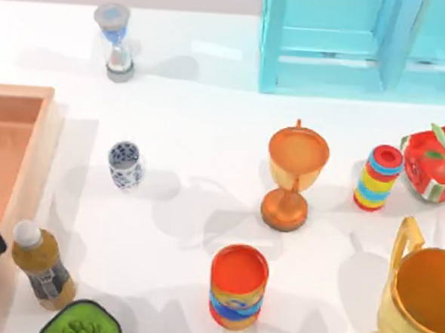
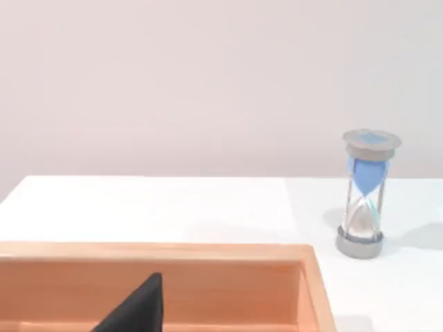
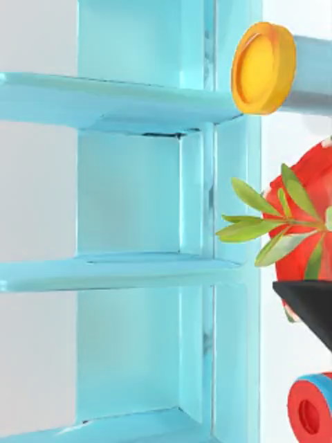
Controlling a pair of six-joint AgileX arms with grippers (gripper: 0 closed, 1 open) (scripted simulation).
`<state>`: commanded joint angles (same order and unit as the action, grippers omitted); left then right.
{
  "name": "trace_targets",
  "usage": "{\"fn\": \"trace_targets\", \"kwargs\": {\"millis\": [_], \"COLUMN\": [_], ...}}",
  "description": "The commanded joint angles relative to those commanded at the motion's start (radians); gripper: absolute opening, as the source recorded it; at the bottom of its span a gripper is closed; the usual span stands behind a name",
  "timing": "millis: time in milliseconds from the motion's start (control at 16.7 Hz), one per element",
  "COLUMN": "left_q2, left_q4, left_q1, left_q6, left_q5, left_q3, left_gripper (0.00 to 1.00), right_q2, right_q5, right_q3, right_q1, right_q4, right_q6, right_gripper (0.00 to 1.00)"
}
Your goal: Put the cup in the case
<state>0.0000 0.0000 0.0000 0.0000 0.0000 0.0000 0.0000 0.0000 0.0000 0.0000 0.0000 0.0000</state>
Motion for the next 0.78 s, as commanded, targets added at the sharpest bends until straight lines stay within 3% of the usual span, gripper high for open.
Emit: {"fn": "trace_targets", "kwargs": {"millis": [360, 780], "left_q2": [0.100, 0.588], "left_q4": [-0.062, -0.374], "left_q1": [-0.019, -0.109], "left_q6": [-0.018, -0.107], "left_q5": [0.000, -0.001], "left_q3": [0.090, 0.531], "left_gripper": [1.00, 1.00], "right_q2": [0.000, 0.000], "right_q5": [0.000, 0.000], "right_q3": [0.000, 0.000], "right_q1": [0.000, 0.000], "right_q4": [0.000, 0.000], "right_q6": [0.000, 0.000], "right_gripper": [1.00, 1.00]}}
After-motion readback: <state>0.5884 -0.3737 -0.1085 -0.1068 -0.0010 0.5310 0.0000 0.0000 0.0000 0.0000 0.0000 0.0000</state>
